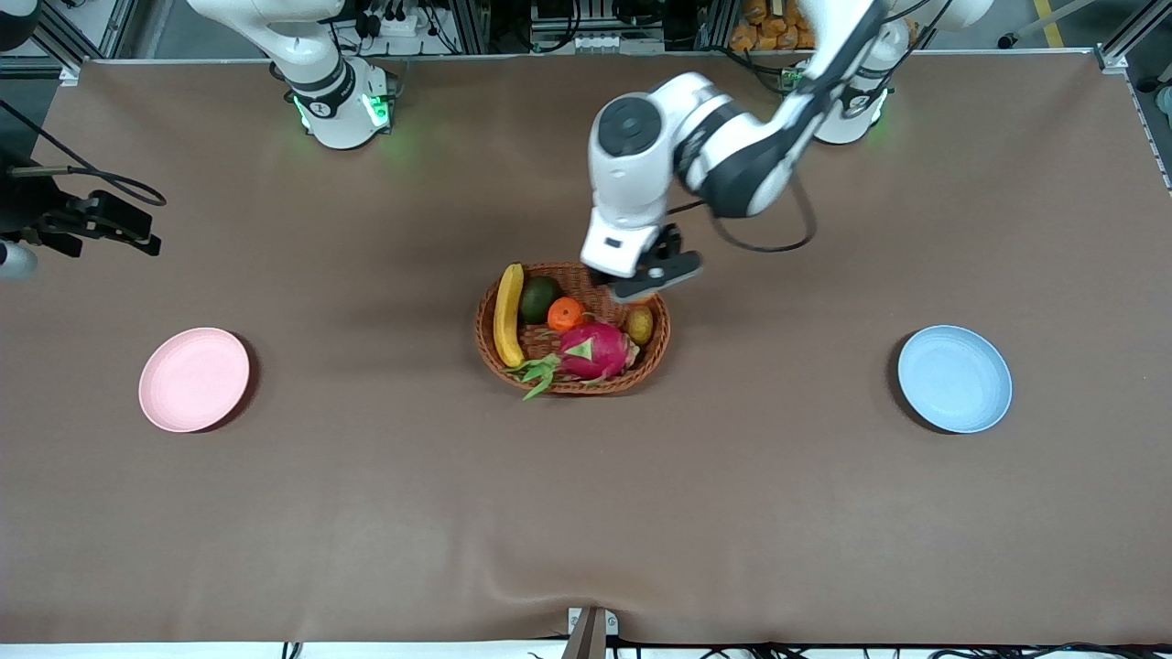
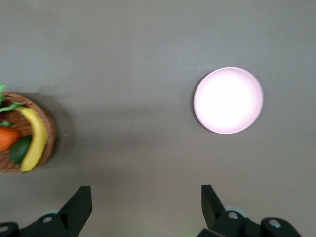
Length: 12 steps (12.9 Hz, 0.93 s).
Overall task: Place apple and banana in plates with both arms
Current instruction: 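Carry the apple to the blue plate while the right gripper reaches out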
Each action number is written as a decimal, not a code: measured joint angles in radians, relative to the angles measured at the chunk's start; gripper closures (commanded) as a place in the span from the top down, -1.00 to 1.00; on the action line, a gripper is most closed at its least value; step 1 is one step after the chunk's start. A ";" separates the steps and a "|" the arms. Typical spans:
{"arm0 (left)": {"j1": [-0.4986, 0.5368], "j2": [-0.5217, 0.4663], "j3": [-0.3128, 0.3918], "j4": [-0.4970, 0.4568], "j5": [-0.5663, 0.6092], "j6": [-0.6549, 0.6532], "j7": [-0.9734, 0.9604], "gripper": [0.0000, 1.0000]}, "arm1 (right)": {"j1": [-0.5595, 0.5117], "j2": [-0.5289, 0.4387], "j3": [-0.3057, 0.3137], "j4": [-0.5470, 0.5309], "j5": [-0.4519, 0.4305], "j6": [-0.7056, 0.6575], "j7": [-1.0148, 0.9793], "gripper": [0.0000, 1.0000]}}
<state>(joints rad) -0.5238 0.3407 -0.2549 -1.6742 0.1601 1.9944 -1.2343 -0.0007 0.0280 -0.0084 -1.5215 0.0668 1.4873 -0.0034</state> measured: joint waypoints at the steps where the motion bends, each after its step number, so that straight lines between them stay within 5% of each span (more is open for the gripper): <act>1: 0.044 -0.032 0.001 0.000 -0.015 -0.026 0.055 -1.00 | 0.001 0.000 0.001 0.000 0.030 -0.004 0.016 1.00; 12: 0.580 -0.079 0.011 -0.076 -0.073 -0.127 0.931 -1.00 | 0.326 0.178 0.015 -0.011 0.063 0.143 0.481 1.00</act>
<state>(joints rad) 0.0557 0.2614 -0.2437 -1.7497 0.0874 1.8673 -0.3034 0.3256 0.2059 0.0064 -1.5325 0.1293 1.6302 0.4777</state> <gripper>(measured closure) 0.211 0.000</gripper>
